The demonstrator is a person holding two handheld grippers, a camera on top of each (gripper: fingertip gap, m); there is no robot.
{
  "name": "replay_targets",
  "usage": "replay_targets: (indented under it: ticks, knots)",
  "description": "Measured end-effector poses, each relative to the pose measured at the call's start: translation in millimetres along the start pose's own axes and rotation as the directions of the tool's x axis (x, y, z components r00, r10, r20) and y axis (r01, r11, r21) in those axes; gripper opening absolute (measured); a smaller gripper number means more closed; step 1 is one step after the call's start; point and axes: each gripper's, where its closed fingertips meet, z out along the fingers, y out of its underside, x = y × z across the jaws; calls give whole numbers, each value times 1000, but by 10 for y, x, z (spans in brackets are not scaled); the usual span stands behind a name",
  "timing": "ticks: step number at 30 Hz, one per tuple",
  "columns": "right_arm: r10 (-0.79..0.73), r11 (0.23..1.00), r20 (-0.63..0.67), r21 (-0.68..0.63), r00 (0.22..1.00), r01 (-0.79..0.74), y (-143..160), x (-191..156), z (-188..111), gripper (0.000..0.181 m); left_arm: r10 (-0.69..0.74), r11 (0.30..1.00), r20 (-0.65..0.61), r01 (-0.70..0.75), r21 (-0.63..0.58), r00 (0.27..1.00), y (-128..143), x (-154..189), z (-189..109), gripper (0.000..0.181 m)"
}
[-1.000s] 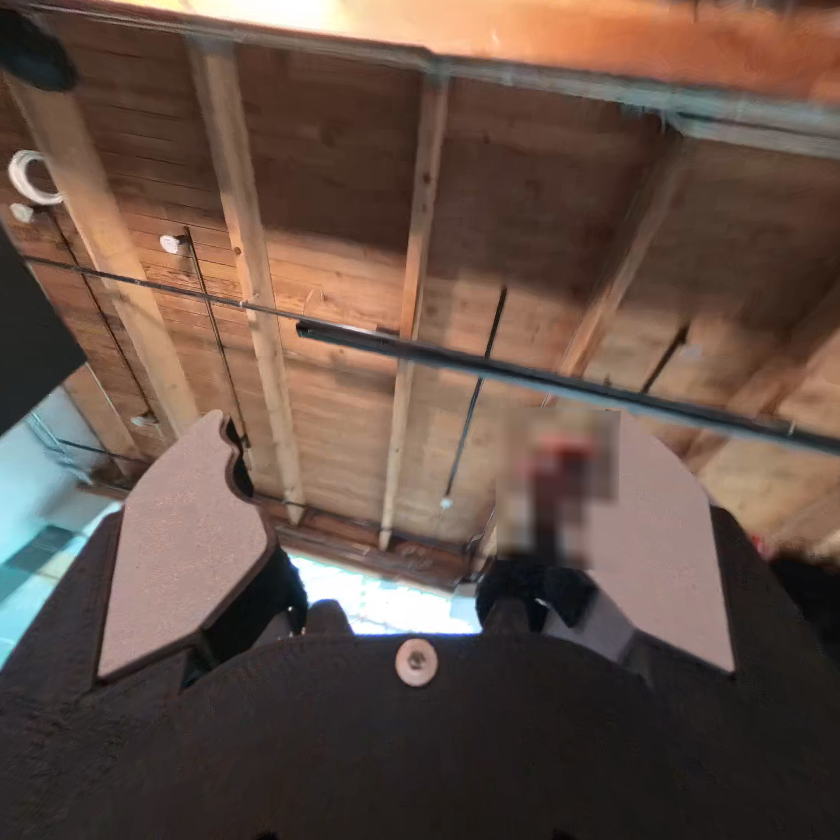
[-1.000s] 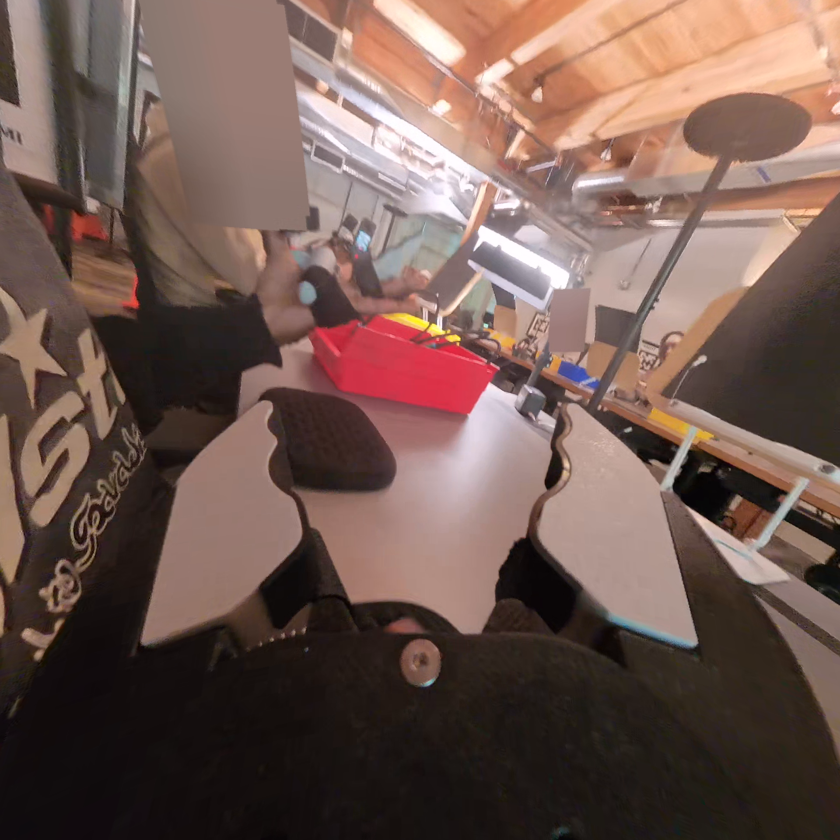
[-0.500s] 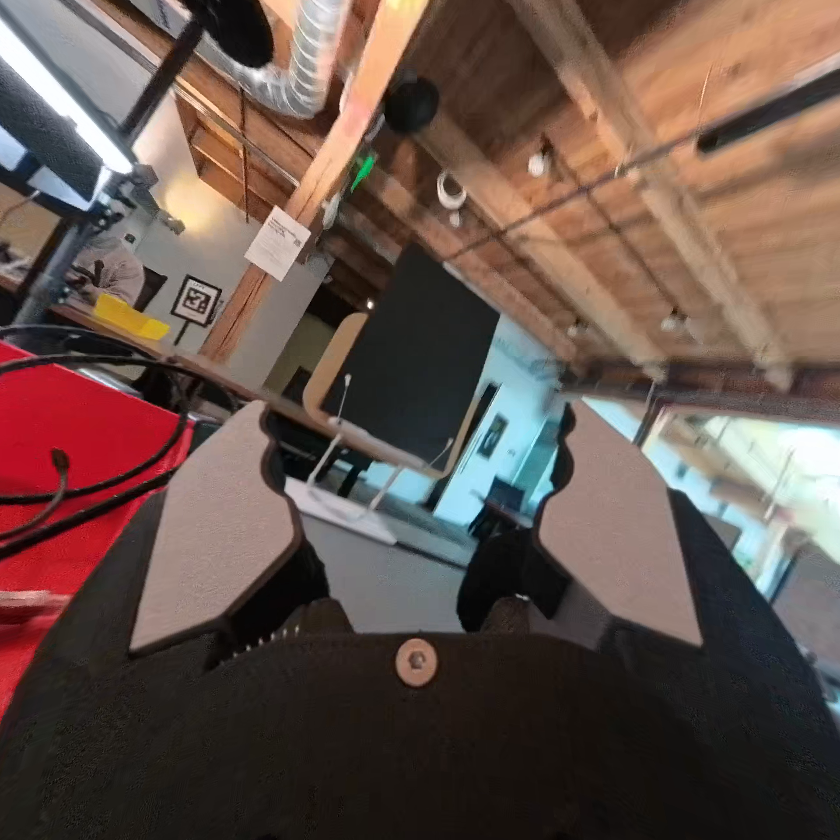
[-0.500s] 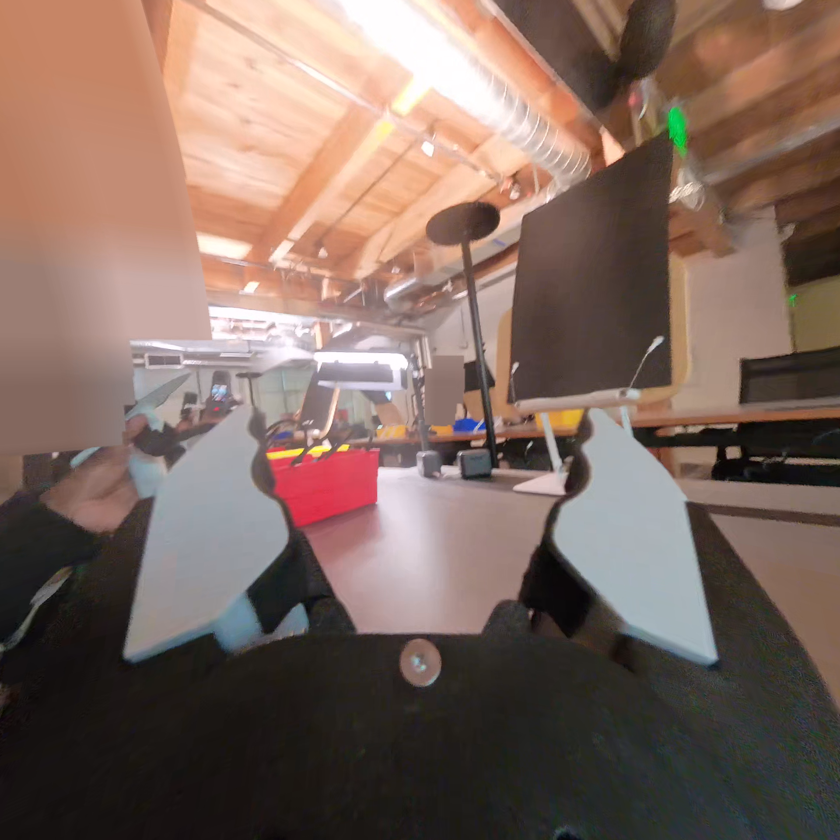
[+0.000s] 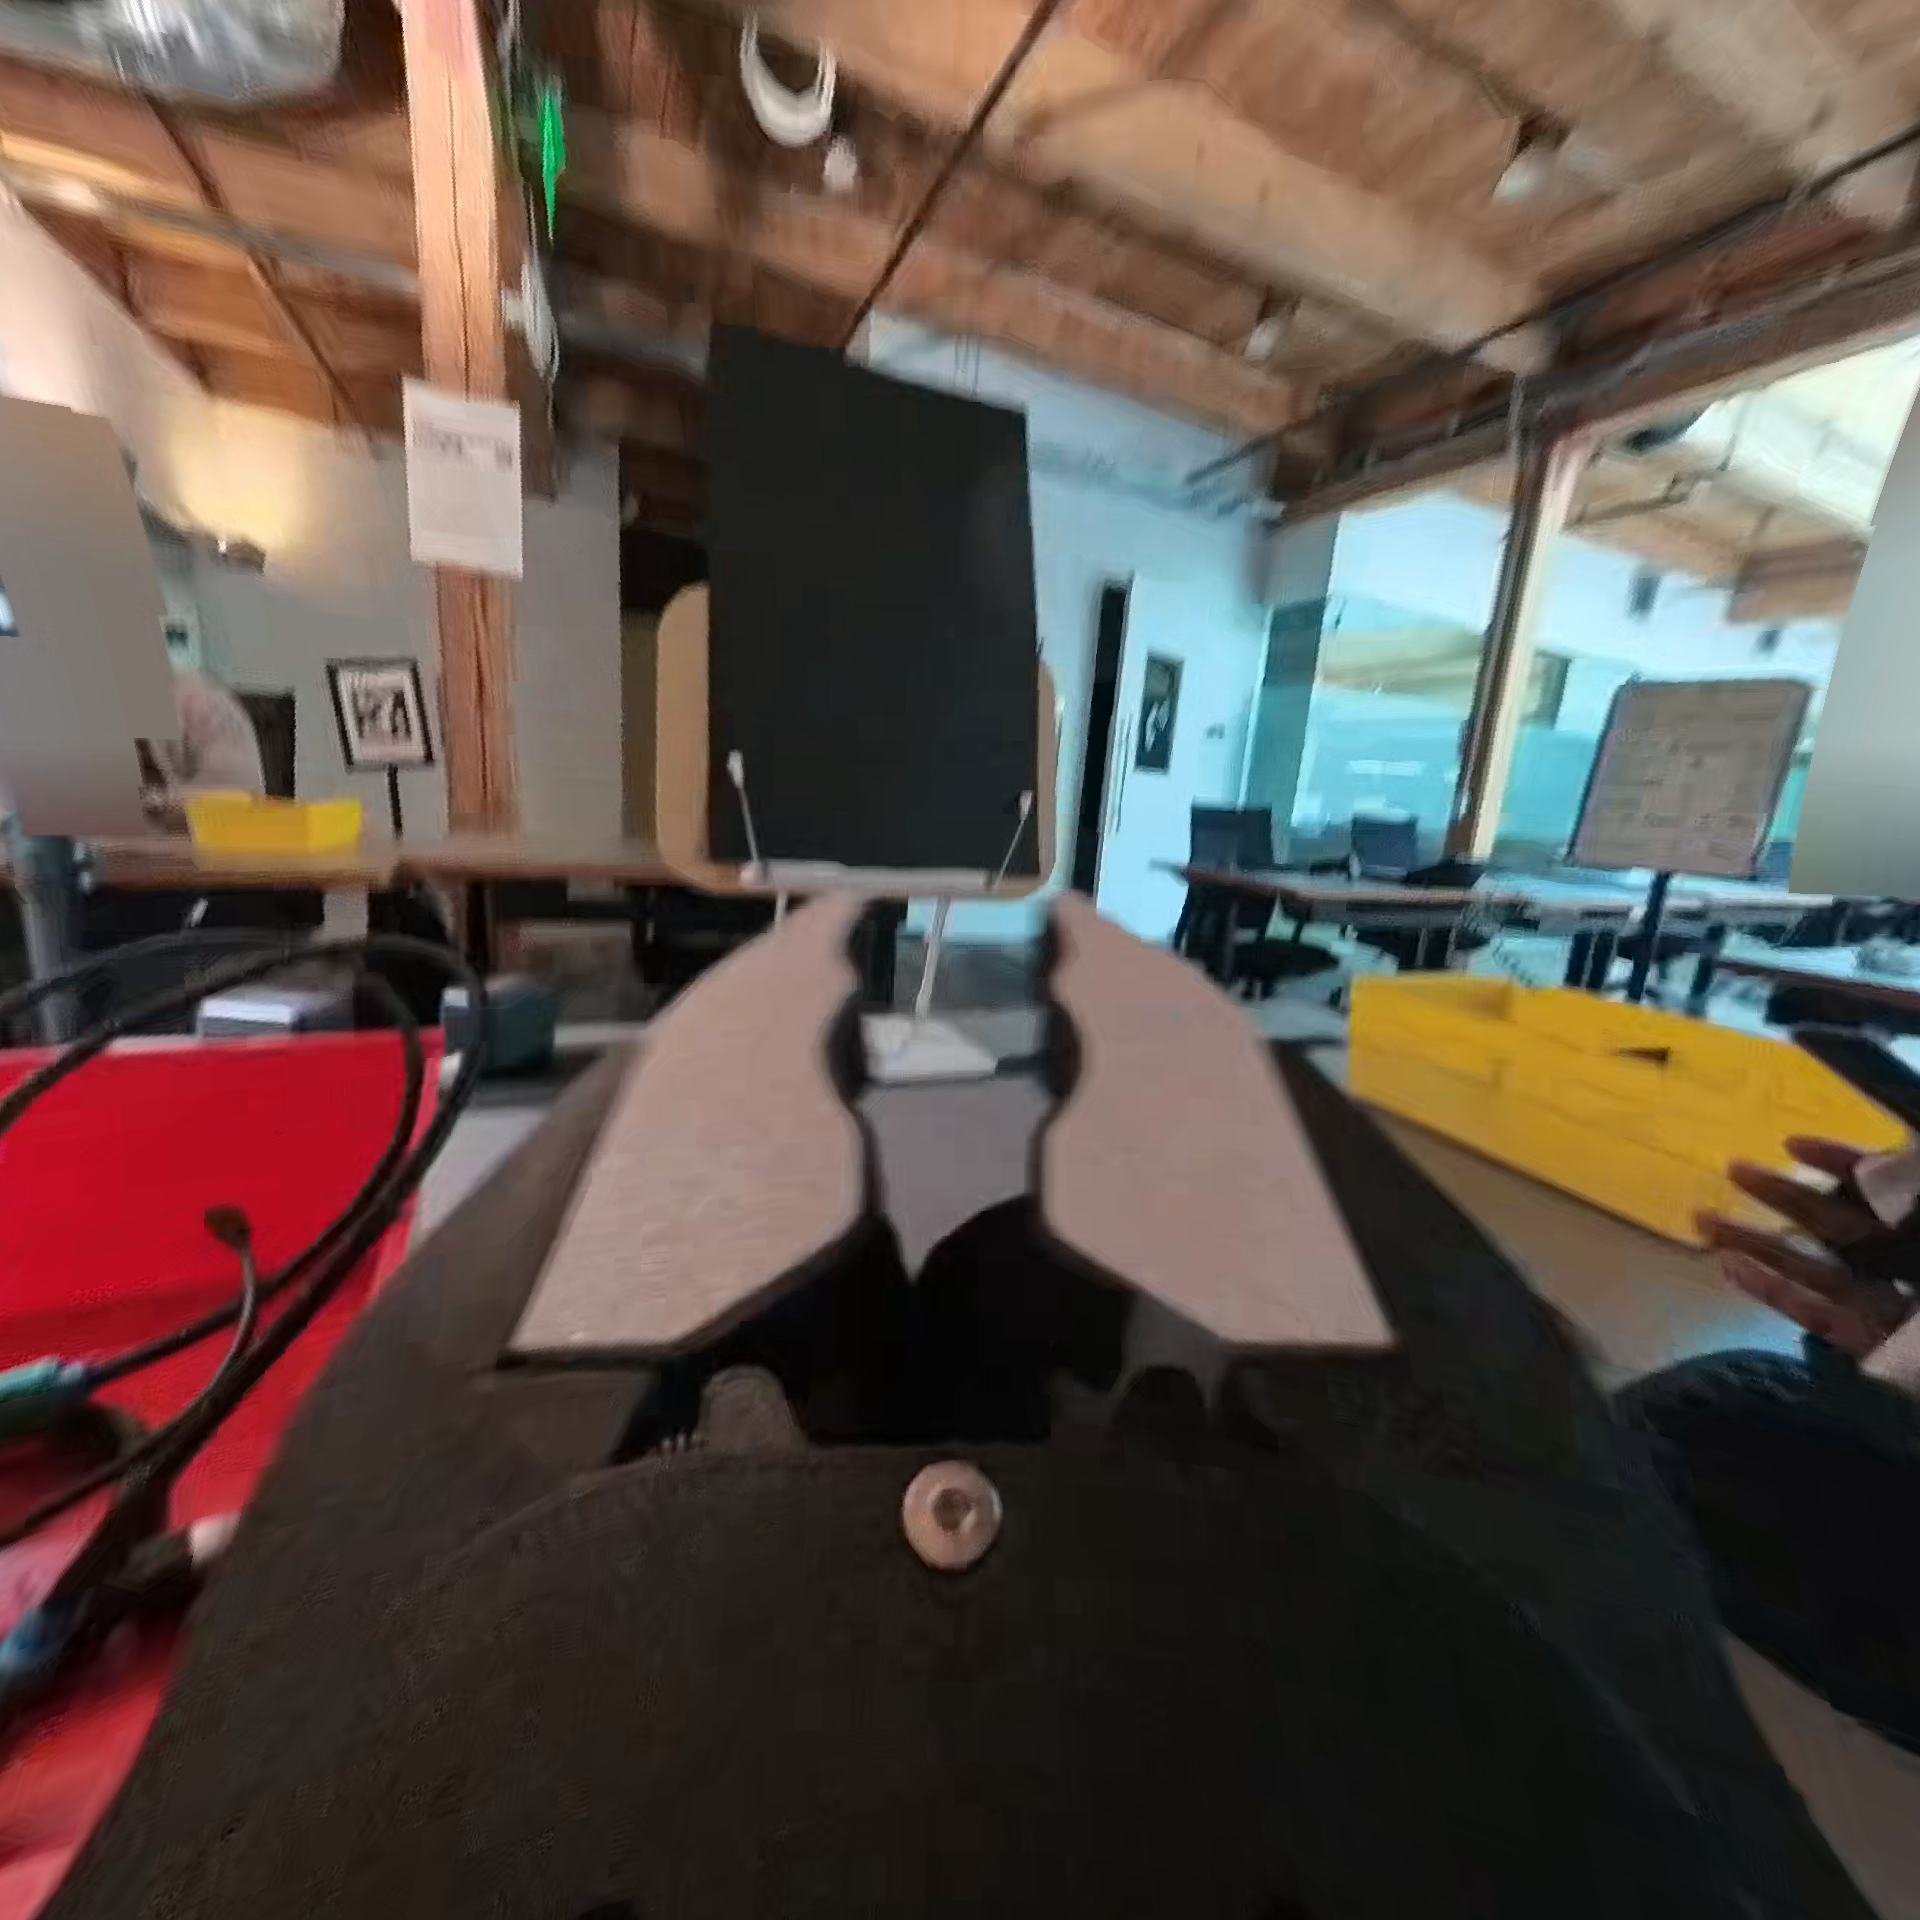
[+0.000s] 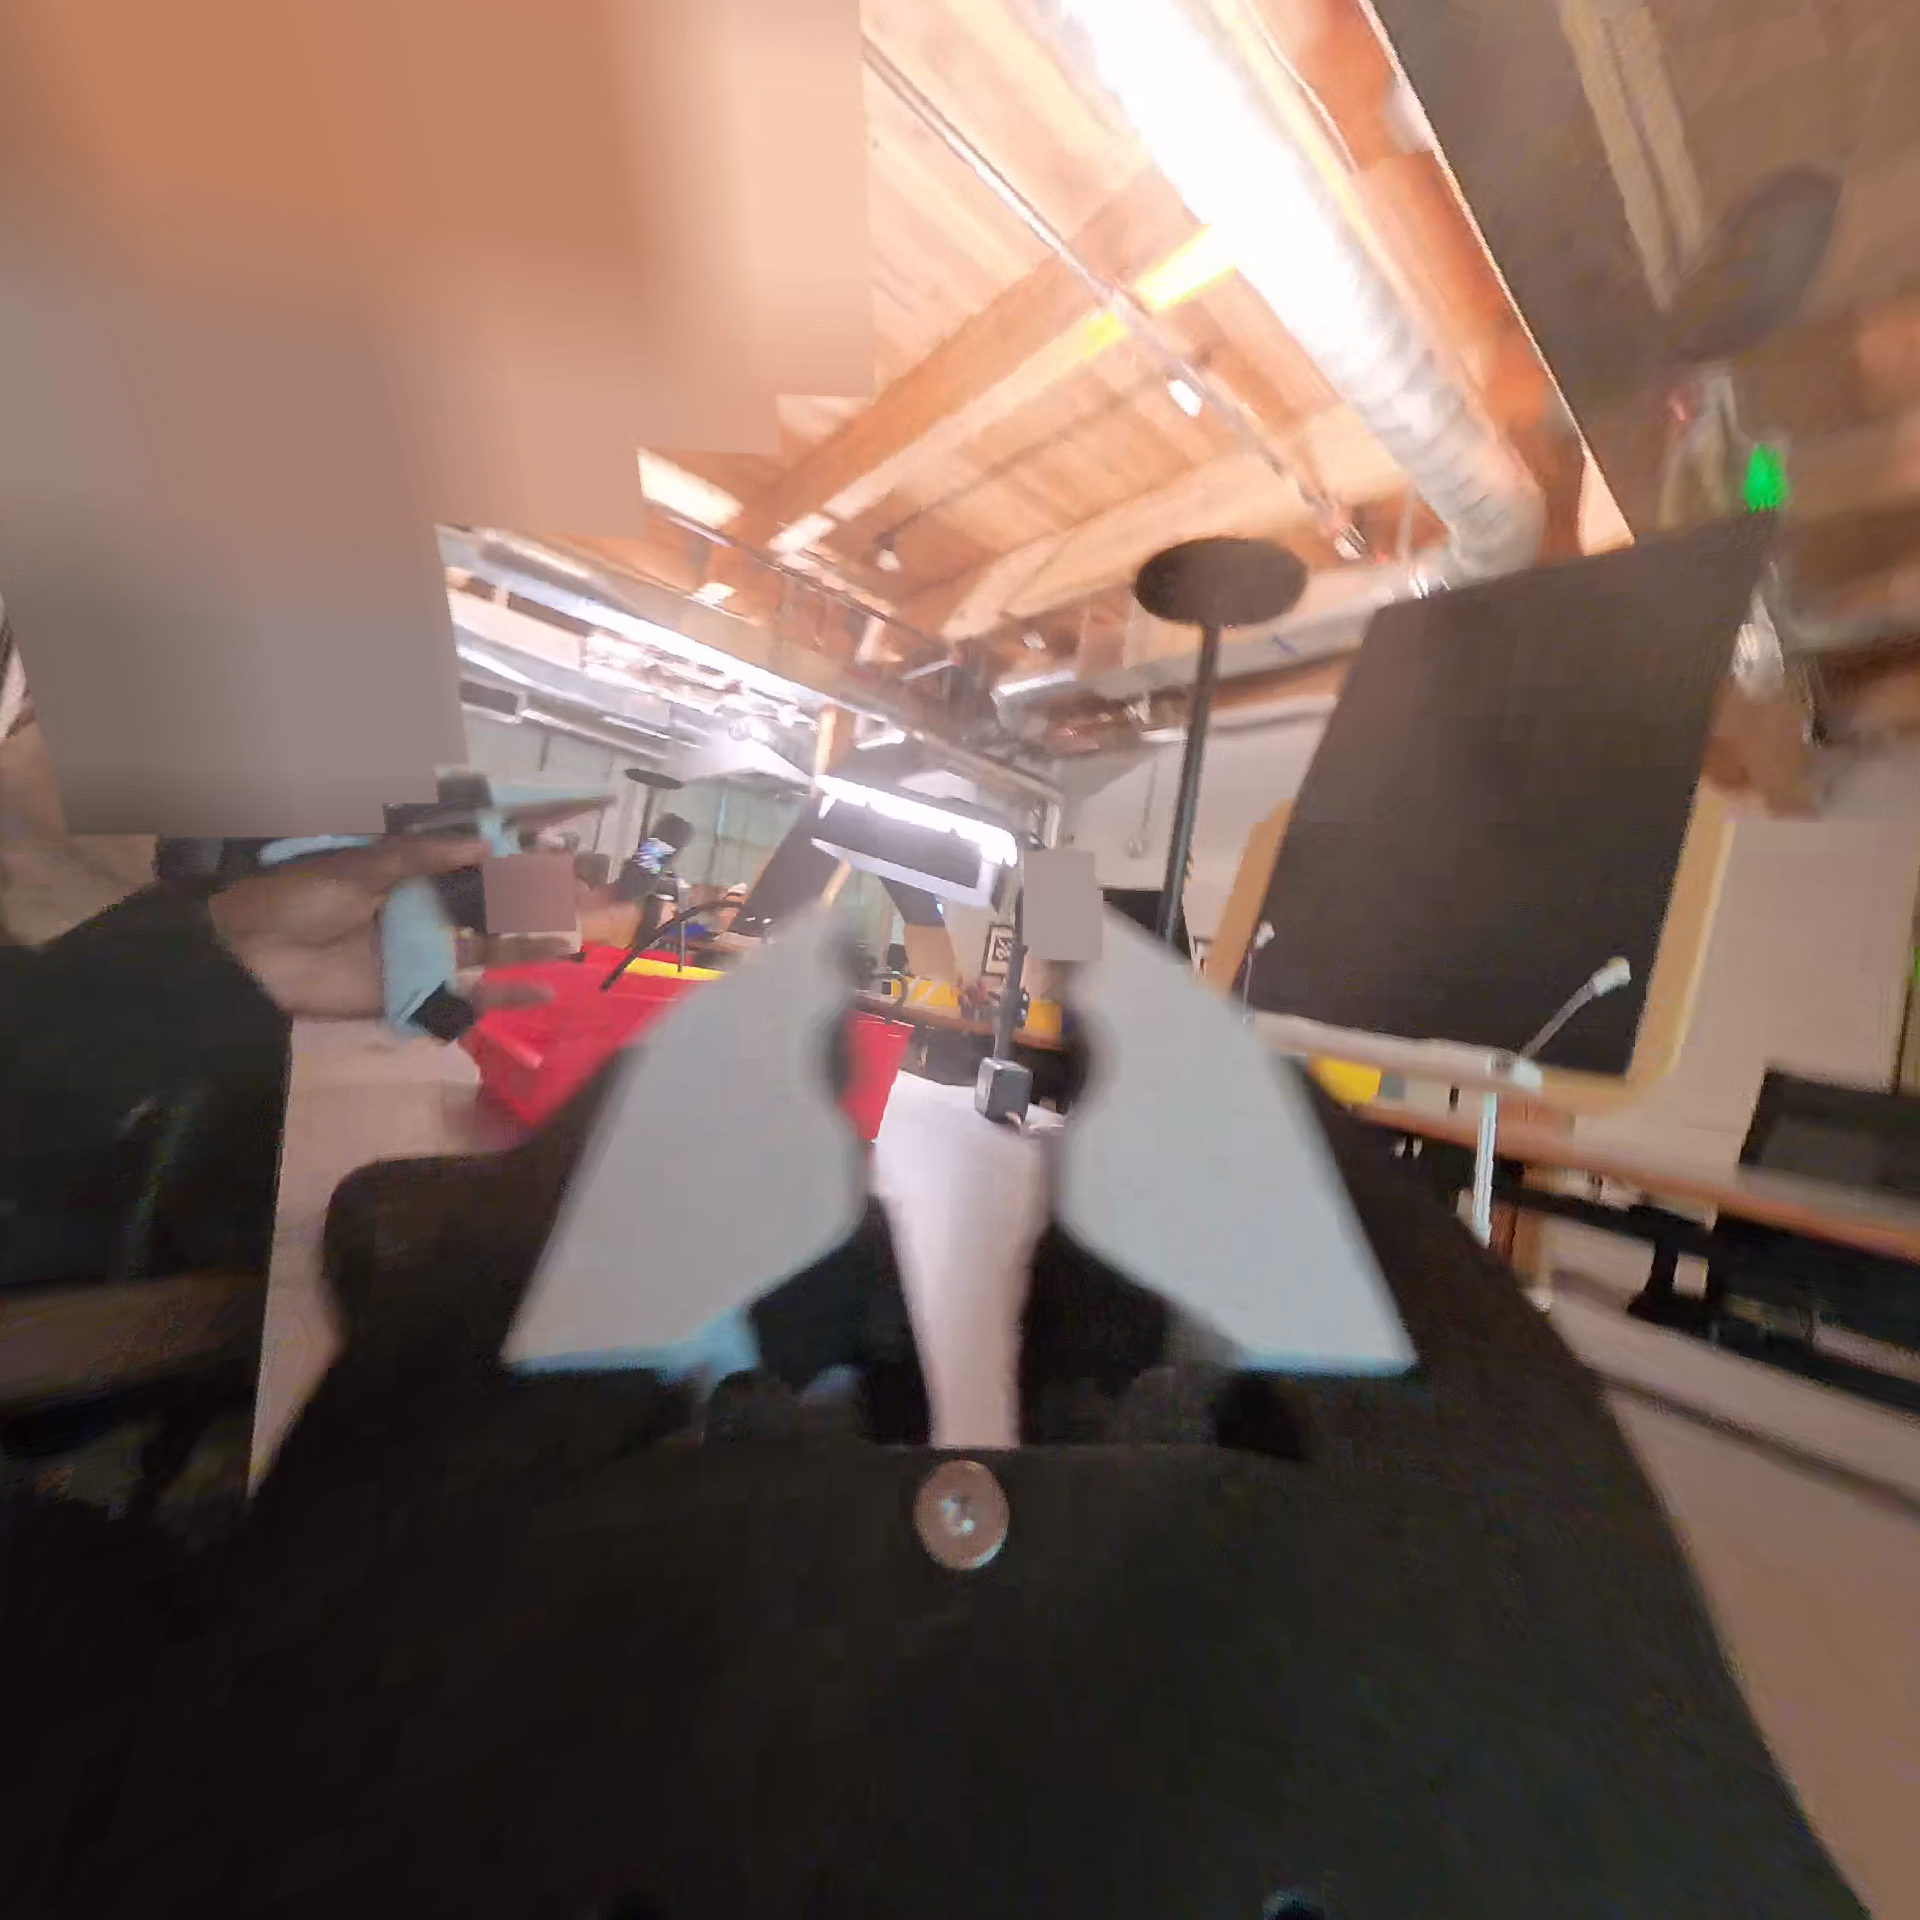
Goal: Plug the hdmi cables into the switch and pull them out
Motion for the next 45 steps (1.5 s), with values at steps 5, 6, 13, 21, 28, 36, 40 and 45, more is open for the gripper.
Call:
replay_targets:
  ticks: [5, 6, 13, 21, 28, 36, 40, 45]
  knots:
    - [-95, 994, -55, -54, 994, 92, 86, 49, 43, 113, -48, 996, 163, 35, 79, 985, -227, -435, -183, 90]
    - [-74, 995, -41, -77, 996, 71, 128, 28, 68, 121, -11, 1000, 194, 11, 2, 981, -159, -519, -199, 106]
    - [-148, 989, -74, 6, 986, 149, -16, 45, -3, 83, 278, 960, 302, -256, -110, 912, -363, -782, -477, 31]
    - [-2, 997, -35, 78, 999, 5, -93, 76, -59, 56, 562, 782, 256, -405, -474, 786, -161, -1053, -718, 10]
    - [70, 998, 70, -5, 995, -70, -9, -57, -51, 10, 441, 494, -122, -354, -794, 889, 521, -1091, -827, 0]
    - [47, 999, 91, 3, 995, -48, 12, -90, -29, 3, 344, 618, -115, -317, -719, 932, 436, -1145, -345, 2]
    - [46, 998, -16, 51, 999, -45, 12, 54, 12, 84, 484, 586, 40, -290, -756, 874, 505, -1639, -95, 26]
    - [80, 995, -37, 64, 996, -77, 2, 112, -5, 87, 726, 319, 11, -322, -891, 688, 823, -2176, -16, 52]
